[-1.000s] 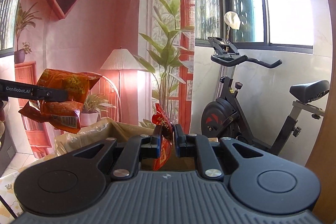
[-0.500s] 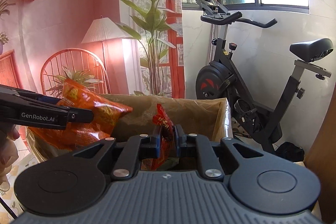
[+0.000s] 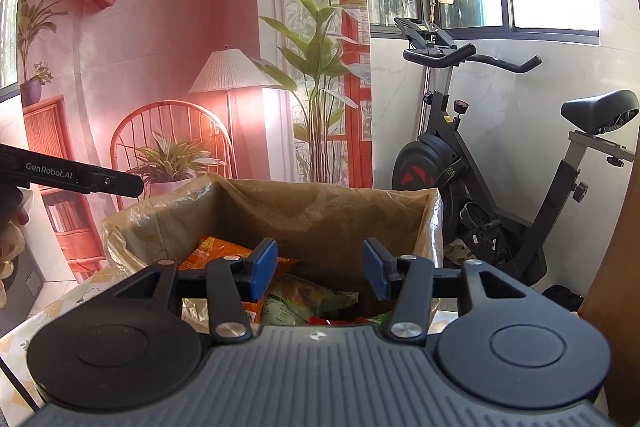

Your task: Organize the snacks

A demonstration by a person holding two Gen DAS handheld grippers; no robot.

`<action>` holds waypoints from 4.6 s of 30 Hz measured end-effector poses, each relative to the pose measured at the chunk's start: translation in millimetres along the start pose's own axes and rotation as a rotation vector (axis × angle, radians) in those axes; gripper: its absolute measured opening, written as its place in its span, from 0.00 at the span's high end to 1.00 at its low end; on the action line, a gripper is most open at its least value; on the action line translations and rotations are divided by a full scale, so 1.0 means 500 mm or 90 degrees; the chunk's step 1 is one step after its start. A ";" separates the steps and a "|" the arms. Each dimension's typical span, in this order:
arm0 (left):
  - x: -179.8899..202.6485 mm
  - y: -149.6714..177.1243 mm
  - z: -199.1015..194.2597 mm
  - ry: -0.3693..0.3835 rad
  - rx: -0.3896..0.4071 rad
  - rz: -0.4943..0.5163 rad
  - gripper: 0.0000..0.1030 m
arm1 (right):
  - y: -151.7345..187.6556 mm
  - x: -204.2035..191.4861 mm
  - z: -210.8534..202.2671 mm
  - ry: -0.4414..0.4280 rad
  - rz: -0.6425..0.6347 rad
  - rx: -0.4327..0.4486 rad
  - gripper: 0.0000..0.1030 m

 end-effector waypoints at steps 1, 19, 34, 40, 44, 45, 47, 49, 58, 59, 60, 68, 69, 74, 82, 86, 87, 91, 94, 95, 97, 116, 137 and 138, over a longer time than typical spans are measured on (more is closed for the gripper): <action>-0.011 0.010 -0.013 -0.006 -0.012 -0.005 0.28 | 0.006 0.000 -0.007 -0.003 0.001 -0.002 0.51; -0.062 0.227 -0.116 -0.053 -0.104 -0.131 0.28 | 0.164 -0.008 -0.101 -0.030 0.011 -0.060 0.51; -0.039 0.331 -0.104 -0.058 -0.165 -0.193 0.29 | 0.278 0.027 -0.082 0.000 0.037 -0.138 0.51; -0.023 0.362 -0.102 -0.060 -0.169 -0.178 0.30 | 0.318 0.028 -0.066 -0.007 0.023 -0.159 0.51; -0.007 0.381 -0.083 -0.071 -0.176 -0.131 0.36 | 0.366 0.024 -0.034 -0.018 -0.029 -0.185 0.51; -0.005 0.385 -0.079 -0.070 -0.175 -0.130 0.37 | 0.374 0.024 -0.026 -0.020 -0.039 -0.193 0.51; 0.002 0.395 -0.073 -0.064 -0.168 -0.130 0.37 | 0.390 0.027 -0.006 -0.025 -0.049 -0.207 0.51; 0.011 0.405 -0.065 -0.055 -0.171 -0.130 0.37 | 0.401 0.031 0.012 -0.029 -0.053 -0.221 0.51; 0.076 0.445 -0.049 0.026 -0.201 -0.139 0.40 | 0.432 0.040 0.032 -0.031 -0.011 -0.216 0.55; 0.085 0.449 -0.049 0.031 -0.206 -0.133 0.40 | 0.437 0.035 0.026 -0.026 -0.017 -0.212 0.57; 0.094 0.454 -0.048 0.038 -0.213 -0.128 0.41 | 0.443 0.031 0.019 -0.019 -0.027 -0.205 0.60; 0.165 0.484 -0.044 0.090 -0.264 -0.089 0.41 | 0.459 0.024 0.007 0.025 -0.034 -0.170 0.62; 0.170 0.488 -0.043 0.091 -0.268 -0.084 0.41 | 0.459 0.026 0.007 0.026 -0.033 -0.169 0.62; 0.169 0.490 -0.025 0.070 -0.269 -0.080 0.40 | 0.462 0.025 0.005 0.026 -0.037 -0.167 0.62; 0.199 0.482 -0.010 0.037 -0.279 -0.027 0.33 | 0.462 0.028 0.005 0.025 -0.037 -0.167 0.62; 0.190 0.488 -0.018 0.020 -0.292 -0.027 0.26 | 0.462 0.027 0.005 0.025 -0.037 -0.167 0.62; 0.187 0.491 -0.021 0.014 -0.296 -0.030 0.25 | 0.462 0.027 0.006 0.025 -0.037 -0.167 0.62; 0.172 0.500 -0.035 0.007 -0.306 -0.037 0.23 | 0.462 0.027 0.006 0.025 -0.037 -0.167 0.62; 0.157 0.503 -0.038 -0.004 -0.312 -0.041 0.22 | 0.462 0.027 0.006 0.025 -0.036 -0.167 0.62; 0.152 0.503 -0.038 -0.008 -0.313 -0.045 0.22 | 0.462 0.027 0.007 0.024 -0.036 -0.168 0.62; 0.143 0.503 -0.037 -0.014 -0.315 -0.055 0.22 | 0.462 0.027 0.006 0.024 -0.036 -0.168 0.62; 0.182 0.486 -0.022 0.006 -0.260 -0.013 0.60 | 0.462 0.026 0.004 0.022 -0.034 -0.169 0.62; 0.122 0.446 -0.075 -0.049 -0.187 -0.091 0.61 | 0.454 0.045 -0.031 0.080 -0.029 -0.203 0.62; 0.119 0.443 -0.075 -0.050 -0.183 -0.092 0.61 | 0.452 0.054 -0.039 0.089 -0.017 -0.200 0.62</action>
Point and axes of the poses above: each gripper's, at about its wrist camera, not at the fingertips, and z roughly the way its jaws point, x to its right, y to its underside, the point moved 5 cm from there along z, roughly the way its jaws point, and after that the axes turned 11 degrees about z, right-handed, at the moved point
